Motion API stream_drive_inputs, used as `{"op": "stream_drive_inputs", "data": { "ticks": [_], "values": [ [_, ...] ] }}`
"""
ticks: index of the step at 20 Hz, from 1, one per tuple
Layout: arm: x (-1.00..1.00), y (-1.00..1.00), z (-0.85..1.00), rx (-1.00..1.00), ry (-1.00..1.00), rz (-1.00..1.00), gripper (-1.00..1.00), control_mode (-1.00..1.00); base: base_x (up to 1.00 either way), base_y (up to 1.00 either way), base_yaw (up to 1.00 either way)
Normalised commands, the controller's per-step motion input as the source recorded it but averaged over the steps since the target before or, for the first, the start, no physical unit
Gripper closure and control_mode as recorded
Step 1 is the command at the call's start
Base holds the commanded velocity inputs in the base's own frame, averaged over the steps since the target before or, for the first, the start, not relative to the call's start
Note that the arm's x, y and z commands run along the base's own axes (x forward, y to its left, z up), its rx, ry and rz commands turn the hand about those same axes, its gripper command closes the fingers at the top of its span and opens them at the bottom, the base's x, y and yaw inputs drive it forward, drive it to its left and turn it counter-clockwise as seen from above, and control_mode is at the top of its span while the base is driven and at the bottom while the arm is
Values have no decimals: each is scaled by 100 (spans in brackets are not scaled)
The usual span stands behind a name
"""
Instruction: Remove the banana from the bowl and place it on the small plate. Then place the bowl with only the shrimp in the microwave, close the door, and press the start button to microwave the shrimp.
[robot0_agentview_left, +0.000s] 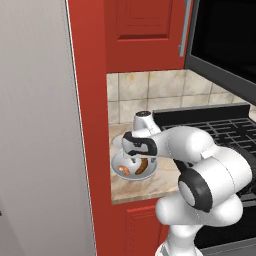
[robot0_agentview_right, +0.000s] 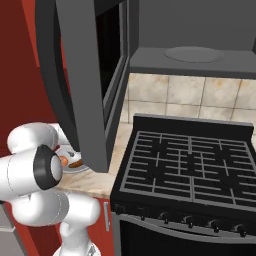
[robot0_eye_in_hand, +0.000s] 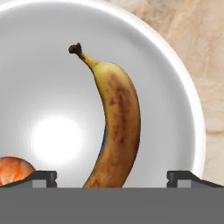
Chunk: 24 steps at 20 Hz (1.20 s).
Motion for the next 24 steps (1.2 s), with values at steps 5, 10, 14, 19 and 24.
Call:
{"op": "stream_drive_inputs", "data": {
  "ticks": [5,10,14,19,24],
  "values": [
    [4,0,-12,0,0,-6,-100,-100,0,0,0],
    [1,0,-14,0,0,-5,-100,-100,0,0,0],
    [0,0,-17,0,0,-5,-100,-100,0,0,0],
    [1,6,-20,0,1,-4,-100,-100,0,0,0],
    [1,20,-21,0,1,-5,100,-100,0,0,0]
  ]
}}
